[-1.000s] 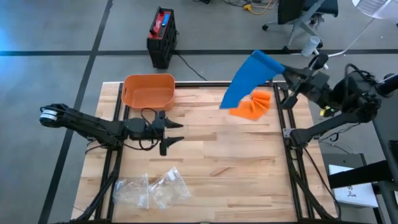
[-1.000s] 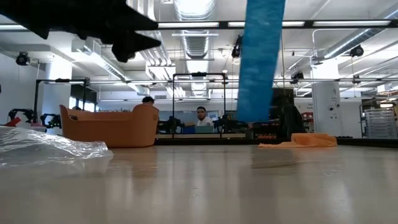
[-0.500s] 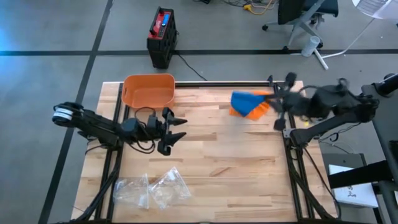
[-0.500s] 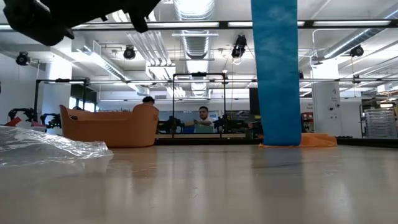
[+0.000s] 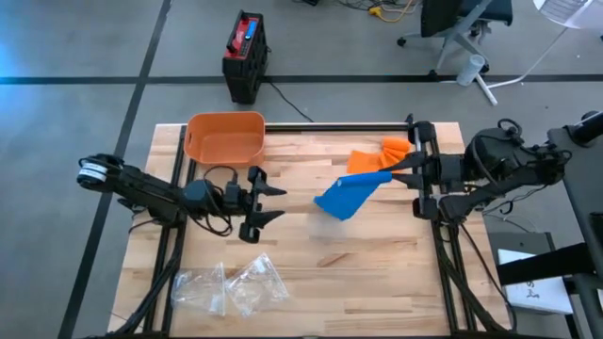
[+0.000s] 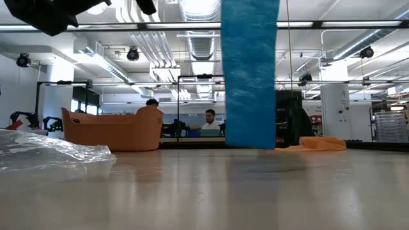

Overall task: Roll bandage
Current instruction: Roll the blue bandage

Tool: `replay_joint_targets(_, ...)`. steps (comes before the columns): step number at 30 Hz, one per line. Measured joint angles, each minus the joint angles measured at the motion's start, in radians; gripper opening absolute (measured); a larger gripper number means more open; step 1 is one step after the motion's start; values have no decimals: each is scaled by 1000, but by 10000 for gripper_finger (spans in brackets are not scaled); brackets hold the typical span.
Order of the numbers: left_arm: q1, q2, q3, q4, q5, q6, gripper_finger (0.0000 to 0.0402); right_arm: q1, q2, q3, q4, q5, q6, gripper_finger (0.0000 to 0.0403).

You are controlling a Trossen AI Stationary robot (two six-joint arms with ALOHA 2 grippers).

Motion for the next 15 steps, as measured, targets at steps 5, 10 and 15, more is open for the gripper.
replay_joint_targets(5,2,12,22,-69,-72,-1,232,0,9,0,-9,9,-10,3)
replay_joint_targets(10,26,25,33,-71,-94,-3,242,-1,34,-3,-7,112,-17,3)
replay_joint_targets(15,53,47,62,-86,-94,-47,245,0,66,-19,13,98,3,3)
